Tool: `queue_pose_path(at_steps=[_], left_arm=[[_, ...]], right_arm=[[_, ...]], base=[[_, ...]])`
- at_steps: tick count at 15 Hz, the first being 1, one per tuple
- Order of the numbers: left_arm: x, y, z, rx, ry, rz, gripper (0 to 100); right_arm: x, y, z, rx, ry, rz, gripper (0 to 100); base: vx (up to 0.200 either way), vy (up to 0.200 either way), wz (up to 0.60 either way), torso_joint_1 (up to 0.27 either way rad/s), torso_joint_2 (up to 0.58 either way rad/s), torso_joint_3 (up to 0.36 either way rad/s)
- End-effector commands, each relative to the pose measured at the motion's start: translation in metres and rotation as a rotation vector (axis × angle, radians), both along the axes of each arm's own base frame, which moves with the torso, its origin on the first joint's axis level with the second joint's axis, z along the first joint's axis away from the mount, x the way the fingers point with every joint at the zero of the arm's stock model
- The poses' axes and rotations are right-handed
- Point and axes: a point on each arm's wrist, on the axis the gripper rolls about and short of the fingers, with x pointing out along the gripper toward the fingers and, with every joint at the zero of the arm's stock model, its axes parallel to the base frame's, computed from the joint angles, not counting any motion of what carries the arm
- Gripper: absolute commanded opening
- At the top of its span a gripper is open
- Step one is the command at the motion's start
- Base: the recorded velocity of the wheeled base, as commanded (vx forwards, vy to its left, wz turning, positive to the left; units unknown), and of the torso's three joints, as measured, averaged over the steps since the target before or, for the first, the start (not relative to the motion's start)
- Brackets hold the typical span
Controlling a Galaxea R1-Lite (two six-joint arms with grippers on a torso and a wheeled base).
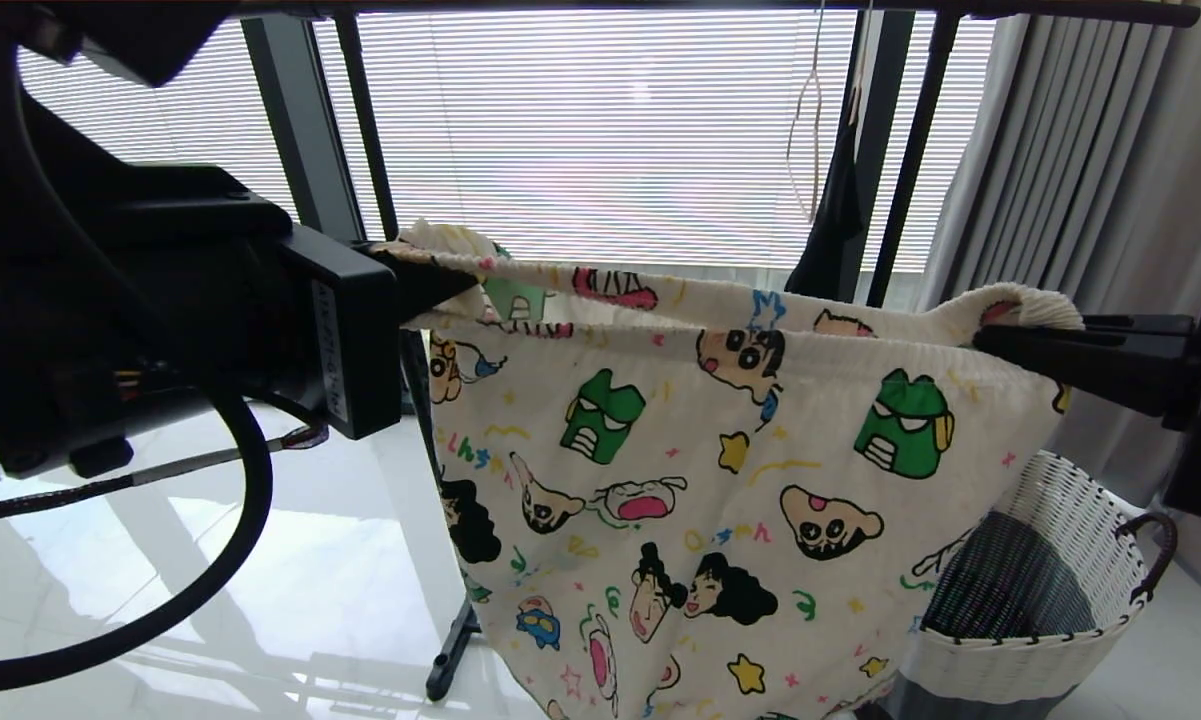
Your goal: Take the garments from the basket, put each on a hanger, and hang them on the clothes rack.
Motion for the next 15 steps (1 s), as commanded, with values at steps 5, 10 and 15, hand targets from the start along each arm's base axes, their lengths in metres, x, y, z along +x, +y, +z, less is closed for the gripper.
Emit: queue_pose_path(at_steps=[5, 10, 15], left_arm=[[0.011, 0.0, -0.004, 0.011, 0.013, 0.046, 0], [0.019, 0.0, -0.004, -0.001, -0.001, 0.071, 0], [0.029, 0.008, -0.007, 0.012, 0.009, 0.131, 0]], right_arm=[[-0.004, -0.004, 0.002, 0.008, -0.013, -0.006, 0], [-0.006, -0.006, -0.001, -0.012, 0.008, -0.009, 100], [-0.006, -0.014, -0.006, -0.018, 0.013, -0.047, 100]], base=[[0.0, 0.0, 0.0, 0.0, 0.0, 0.0], [0.0, 0.0, 0.0, 0.0, 0.0, 0.0], [0.0, 0.0, 0.0, 0.0, 0.0, 0.0]])
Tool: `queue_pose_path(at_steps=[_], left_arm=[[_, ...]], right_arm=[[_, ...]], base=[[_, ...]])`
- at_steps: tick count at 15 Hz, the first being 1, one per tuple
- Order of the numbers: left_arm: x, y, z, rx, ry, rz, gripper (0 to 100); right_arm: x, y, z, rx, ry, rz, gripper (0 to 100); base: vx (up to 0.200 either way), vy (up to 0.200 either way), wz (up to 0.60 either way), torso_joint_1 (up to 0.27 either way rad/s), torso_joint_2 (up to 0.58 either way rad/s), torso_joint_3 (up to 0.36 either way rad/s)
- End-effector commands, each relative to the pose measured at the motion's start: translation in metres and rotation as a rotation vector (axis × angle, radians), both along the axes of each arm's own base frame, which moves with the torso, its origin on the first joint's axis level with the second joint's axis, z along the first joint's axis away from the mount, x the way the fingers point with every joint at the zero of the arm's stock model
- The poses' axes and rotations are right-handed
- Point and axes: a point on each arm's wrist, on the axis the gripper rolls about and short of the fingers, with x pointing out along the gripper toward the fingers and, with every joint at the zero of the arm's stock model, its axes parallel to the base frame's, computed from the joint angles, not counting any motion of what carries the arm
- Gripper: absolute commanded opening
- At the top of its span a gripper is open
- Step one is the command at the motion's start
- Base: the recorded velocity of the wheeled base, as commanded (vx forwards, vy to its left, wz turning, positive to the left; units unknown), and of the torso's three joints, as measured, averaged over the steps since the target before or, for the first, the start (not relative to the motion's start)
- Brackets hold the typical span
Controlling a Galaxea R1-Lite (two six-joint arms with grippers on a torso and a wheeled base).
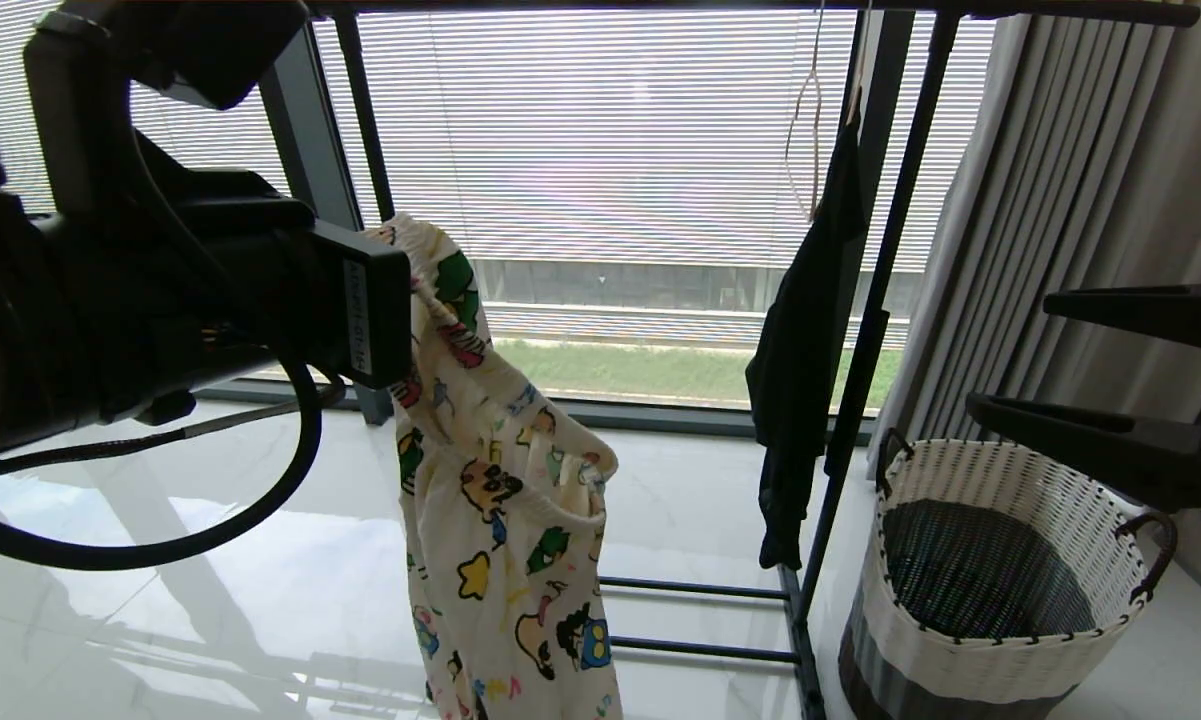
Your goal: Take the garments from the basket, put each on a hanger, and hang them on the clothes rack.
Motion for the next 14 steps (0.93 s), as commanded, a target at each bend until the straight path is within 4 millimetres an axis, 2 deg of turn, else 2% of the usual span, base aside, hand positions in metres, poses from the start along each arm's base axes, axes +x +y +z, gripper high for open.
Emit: queue_pose_path(at_steps=[1, 4, 8, 11, 14], left_arm=[[0.004, 0.002, -0.001, 0.005, 0.004, 0.019, 0], [0.007, 0.007, -0.002, 0.005, 0.005, 0.044, 0], [0.009, 0.008, -0.003, 0.021, 0.006, 0.051, 0], [0.02, 0.024, -0.012, 0.148, -0.012, 0.117, 0], [0.024, 0.032, -0.015, 0.187, -0.011, 0.146, 0]], right_arm=[[0.004, -0.006, -0.005, -0.014, 0.011, -0.045, 100], [0.011, -0.019, -0.01, -0.05, 0.035, -0.137, 100], [0.009, -0.025, -0.019, -0.069, 0.05, -0.168, 100], [0.013, -0.034, -0.031, -0.171, 0.028, -0.274, 100], [0.017, -0.043, -0.04, -0.208, 0.023, -0.372, 100]], base=[[0.0, 0.0, 0.0, 0.0, 0.0, 0.0], [0.0, 0.0, 0.0, 0.0, 0.0, 0.0], [0.0, 0.0, 0.0, 0.0, 0.0, 0.0], [0.0, 0.0, 0.0, 0.0, 0.0, 0.0], [0.0, 0.0, 0.0, 0.0, 0.0, 0.0]])
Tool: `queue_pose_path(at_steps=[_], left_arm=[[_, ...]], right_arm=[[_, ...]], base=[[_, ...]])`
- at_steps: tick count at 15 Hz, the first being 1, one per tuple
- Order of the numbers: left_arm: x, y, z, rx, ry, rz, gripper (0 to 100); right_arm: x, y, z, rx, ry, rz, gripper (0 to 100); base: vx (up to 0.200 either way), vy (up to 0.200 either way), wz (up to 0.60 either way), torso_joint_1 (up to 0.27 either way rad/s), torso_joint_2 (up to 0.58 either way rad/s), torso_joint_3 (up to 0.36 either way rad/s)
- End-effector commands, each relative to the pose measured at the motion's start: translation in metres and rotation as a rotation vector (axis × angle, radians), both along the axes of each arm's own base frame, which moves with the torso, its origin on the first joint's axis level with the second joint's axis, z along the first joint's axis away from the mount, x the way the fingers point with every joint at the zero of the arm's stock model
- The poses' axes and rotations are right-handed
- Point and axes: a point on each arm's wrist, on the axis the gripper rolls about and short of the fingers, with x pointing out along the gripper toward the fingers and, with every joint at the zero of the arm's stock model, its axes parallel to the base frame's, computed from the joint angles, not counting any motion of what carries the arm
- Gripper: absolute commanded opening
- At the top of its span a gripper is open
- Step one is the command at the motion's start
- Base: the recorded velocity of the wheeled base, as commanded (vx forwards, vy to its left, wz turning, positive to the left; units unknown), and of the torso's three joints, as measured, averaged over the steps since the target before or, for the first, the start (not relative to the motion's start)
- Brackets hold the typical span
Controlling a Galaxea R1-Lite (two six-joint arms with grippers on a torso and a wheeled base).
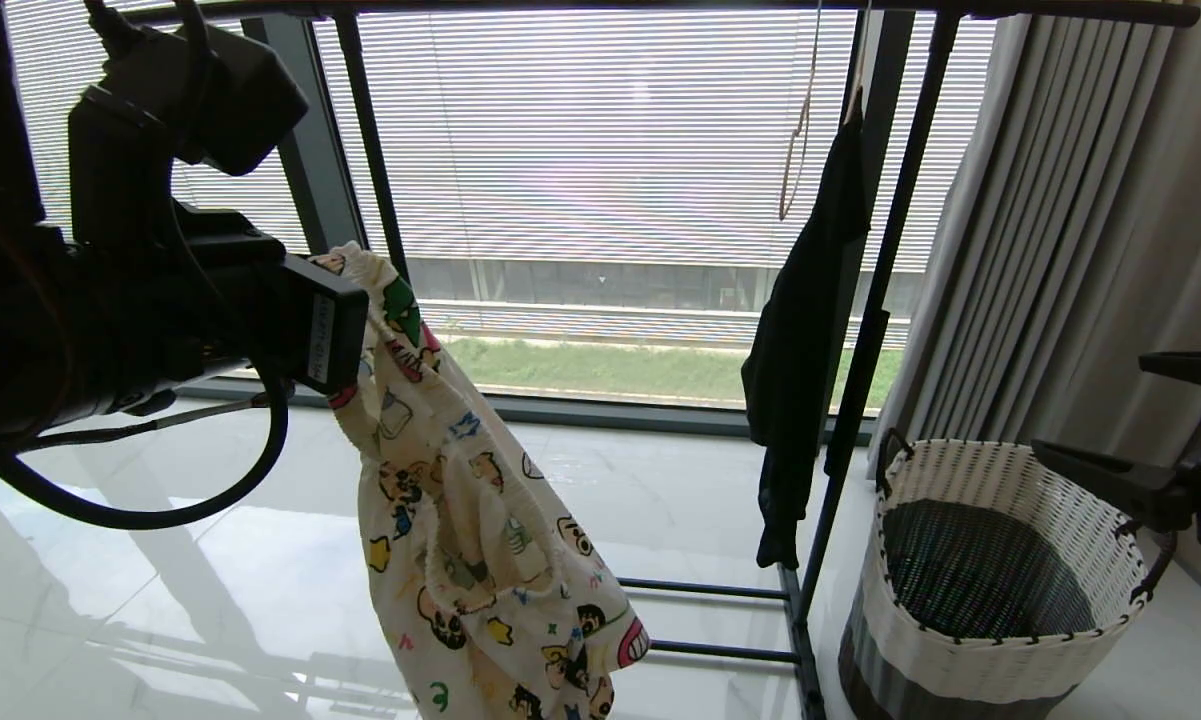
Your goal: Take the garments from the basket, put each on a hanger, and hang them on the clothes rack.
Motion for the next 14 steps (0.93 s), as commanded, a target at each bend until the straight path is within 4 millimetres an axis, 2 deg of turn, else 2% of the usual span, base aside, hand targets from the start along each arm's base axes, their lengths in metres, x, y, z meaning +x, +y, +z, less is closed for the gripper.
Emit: queue_pose_path(at_steps=[1, 5, 7, 10, 14], left_arm=[[0.002, 0.002, -0.002, 0.004, 0.006, 0.014, 0], [0.0, 0.004, -0.01, 0.016, 0.027, 0.022, 0], [-0.002, 0.013, -0.013, 0.015, 0.034, 0.054, 0], [-0.01, 0.035, -0.007, -0.001, 0.0, 0.144, 0], [-0.006, 0.059, -0.006, 0.0, -0.012, 0.293, 0]], right_arm=[[0.001, -0.006, -0.007, -0.004, 0.004, -0.046, 100], [-0.009, -0.014, -0.024, -0.055, 0.013, -0.137, 100], [-0.012, -0.016, -0.027, -0.055, 0.014, -0.148, 100], [-0.01, -0.021, -0.026, 0.007, 0.029, -0.209, 100], [-0.007, -0.021, -0.024, 0.088, 0.055, -0.235, 100]], base=[[0.0, 0.0, 0.0, 0.0, 0.0, 0.0], [0.0, 0.0, 0.0, 0.0, 0.0, 0.0], [0.0, 0.0, 0.0, 0.0, 0.0, 0.0], [0.0, 0.0, 0.0, 0.012, -0.03, -0.033], [0.0, 0.0, 0.0, 0.107, -0.33, -0.248]])
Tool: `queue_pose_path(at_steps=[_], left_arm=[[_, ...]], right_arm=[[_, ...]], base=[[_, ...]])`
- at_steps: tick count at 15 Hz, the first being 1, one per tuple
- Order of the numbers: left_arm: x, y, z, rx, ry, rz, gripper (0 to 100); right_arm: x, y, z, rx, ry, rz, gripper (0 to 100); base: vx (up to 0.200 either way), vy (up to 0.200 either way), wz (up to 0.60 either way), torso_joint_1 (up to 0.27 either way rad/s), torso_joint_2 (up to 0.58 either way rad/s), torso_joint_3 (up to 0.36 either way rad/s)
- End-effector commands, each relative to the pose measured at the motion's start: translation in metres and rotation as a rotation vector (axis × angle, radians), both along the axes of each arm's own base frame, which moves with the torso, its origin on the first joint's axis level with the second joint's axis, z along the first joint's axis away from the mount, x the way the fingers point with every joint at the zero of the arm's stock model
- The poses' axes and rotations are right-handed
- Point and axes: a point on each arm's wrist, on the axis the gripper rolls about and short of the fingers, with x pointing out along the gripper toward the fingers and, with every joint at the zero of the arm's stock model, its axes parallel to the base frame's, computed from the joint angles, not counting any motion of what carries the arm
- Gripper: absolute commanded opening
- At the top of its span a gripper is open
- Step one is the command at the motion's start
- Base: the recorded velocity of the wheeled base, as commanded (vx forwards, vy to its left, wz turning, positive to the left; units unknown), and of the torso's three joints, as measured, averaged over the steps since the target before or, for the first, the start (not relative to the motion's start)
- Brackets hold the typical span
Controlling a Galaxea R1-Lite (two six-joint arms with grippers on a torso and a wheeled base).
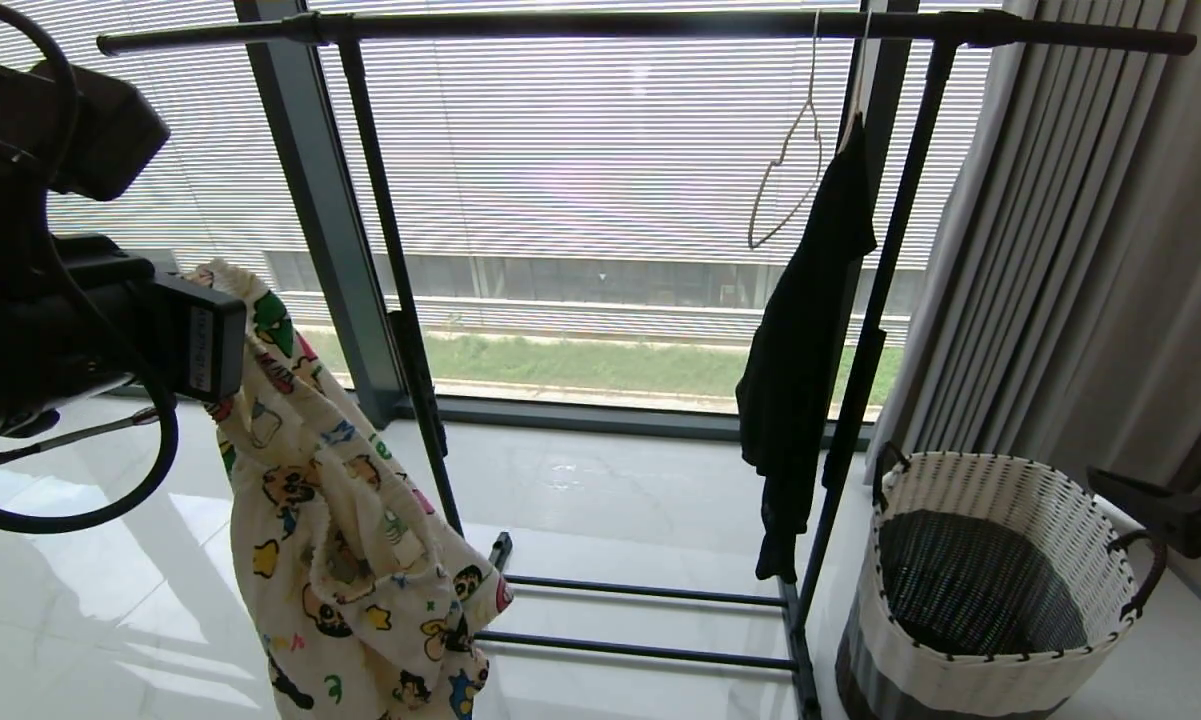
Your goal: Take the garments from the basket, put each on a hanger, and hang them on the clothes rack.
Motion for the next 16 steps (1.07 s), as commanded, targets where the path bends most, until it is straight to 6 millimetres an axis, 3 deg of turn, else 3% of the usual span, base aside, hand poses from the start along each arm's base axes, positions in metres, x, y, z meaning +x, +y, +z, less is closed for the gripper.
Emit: queue_pose_path(at_steps=[1, 5, 16], left_arm=[[0.0, 0.013, 0.001, -0.002, -0.007, 0.065, 0], [-0.002, 0.029, 0.003, 0.003, -0.018, 0.144, 0], [-0.008, 0.034, 0.003, -0.004, -0.028, 0.168, 0]], right_arm=[[0.002, 0.0, 0.0, 0.008, 0.005, -0.005, 100], [0.006, -0.003, 0.002, 0.102, 0.016, -0.069, 100], [0.008, -0.006, 0.004, 0.112, -0.019, -0.088, 100]], base=[[0.0, 0.0, 0.0, 0.159, -0.49, -0.286], [0.0, 0.0, 0.0, 0.173, -0.46, -0.293], [0.0, 0.0, 0.0, 0.193, -0.46, -0.268]])
